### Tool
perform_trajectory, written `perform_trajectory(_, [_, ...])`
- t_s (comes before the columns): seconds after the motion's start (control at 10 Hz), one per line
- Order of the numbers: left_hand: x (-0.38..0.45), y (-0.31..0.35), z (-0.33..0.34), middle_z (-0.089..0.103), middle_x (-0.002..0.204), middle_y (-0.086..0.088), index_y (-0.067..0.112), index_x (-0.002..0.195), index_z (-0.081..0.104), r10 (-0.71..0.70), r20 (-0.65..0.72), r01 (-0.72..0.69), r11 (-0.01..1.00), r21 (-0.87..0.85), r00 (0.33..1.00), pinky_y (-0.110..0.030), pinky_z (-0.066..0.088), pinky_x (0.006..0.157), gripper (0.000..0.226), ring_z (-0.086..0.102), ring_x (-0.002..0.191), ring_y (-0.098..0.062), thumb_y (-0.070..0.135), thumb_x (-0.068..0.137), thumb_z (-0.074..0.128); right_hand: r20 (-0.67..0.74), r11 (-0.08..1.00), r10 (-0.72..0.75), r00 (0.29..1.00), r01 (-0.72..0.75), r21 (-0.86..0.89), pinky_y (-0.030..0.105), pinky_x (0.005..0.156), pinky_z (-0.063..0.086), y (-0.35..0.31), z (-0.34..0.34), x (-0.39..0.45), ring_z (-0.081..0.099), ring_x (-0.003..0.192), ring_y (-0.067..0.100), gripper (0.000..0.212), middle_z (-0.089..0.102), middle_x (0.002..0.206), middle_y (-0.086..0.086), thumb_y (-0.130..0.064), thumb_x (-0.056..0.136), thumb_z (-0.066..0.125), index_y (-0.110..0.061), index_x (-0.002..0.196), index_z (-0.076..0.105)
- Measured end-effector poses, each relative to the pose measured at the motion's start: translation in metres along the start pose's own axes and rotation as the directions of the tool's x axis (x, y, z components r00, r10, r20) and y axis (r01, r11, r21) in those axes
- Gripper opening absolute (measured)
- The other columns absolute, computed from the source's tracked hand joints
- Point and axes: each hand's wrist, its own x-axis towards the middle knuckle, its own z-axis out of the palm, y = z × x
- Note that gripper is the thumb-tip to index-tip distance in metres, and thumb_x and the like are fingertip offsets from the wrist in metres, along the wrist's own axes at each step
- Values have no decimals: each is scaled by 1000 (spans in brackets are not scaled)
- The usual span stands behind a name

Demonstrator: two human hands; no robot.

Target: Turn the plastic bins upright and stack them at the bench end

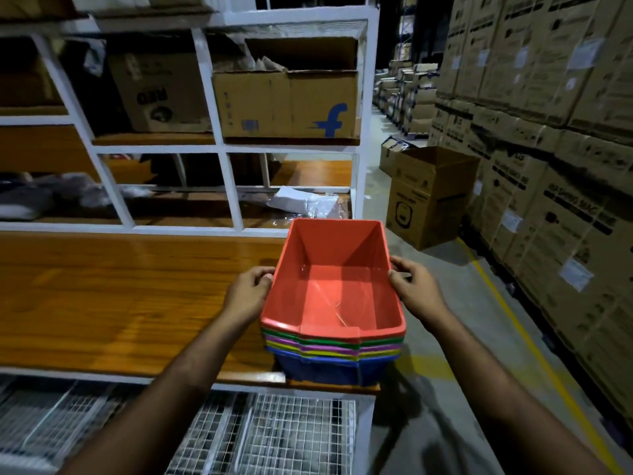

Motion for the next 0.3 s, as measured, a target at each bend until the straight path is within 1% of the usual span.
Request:
perform_trajectory(0.1, [-20, 3, -5, 70, 113, 3, 29, 119, 65, 40, -11, -39, 994, 99, 999, -40, 55, 86, 29, 65, 103, -16, 25, 98, 45, -34, 965, -104, 994, 93, -244, 38, 88, 53, -6, 2, -2, 64, 98, 21, 42, 66, 117, 7, -28, 91, 56, -21, 131, 61])
perform_trajectory(0.2, [-33, -9, -15, 67, 123, -3, 20, 129, 61, 145, -11, -138, 958, 251, 989, -30, 48, 87, 34, 62, 109, -19, 20, 98, 48, -8, 871, -240, 971, 211, -443, 35, 88, 45, -21, -1, -8, 58, 105, 28, 44, 61, 113, 12, -19, 88, 61, -13, 131, 60])
perform_trajectory(0.3, [-47, -24, -35, 63, 129, -3, 21, 134, 56, 219, -37, -190, 908, 374, 975, -31, 43, 93, 37, 56, 119, -22, 21, 98, 49, 70, 786, -308, 949, 295, -543, 41, 102, 43, -38, 5, -18, 50, 121, 28, 52, 58, 128, 9, -22, 83, 67, -13, 134, 58])
